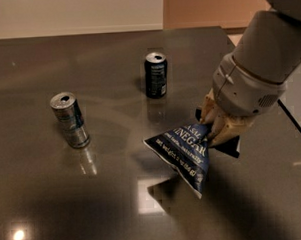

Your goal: Pick blue chip bag

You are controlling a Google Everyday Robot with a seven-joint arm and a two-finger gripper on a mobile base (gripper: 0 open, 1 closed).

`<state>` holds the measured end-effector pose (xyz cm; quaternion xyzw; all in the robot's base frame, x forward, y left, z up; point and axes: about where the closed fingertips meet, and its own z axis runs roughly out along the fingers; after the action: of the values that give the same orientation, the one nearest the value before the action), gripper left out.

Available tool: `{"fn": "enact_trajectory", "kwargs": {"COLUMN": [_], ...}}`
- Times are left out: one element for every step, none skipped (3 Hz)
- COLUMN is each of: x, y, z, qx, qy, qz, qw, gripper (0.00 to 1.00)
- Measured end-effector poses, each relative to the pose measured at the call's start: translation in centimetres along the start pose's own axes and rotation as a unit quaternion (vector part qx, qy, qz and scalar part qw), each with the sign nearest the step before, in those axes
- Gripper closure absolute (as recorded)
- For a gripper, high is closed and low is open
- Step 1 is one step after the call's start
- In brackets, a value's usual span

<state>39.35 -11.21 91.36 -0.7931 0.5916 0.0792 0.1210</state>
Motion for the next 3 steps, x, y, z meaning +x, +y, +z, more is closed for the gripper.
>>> {"fn": "enact_trajectory", "kwargs": {"x": [0.1, -0.4, -0.7], "y": [-2.1, -3.3, -4.3], "z": [-4.4, -8.1, -8.8], "qx": [0.016, 0.038, 0.061], "qy": [-0.025, -0.05, -0.053], "qz": [0.015, 0.016, 0.014], "qw": [0.9994, 0.9979, 0.9966], "gripper": [1.0, 1.0, 1.0]}}
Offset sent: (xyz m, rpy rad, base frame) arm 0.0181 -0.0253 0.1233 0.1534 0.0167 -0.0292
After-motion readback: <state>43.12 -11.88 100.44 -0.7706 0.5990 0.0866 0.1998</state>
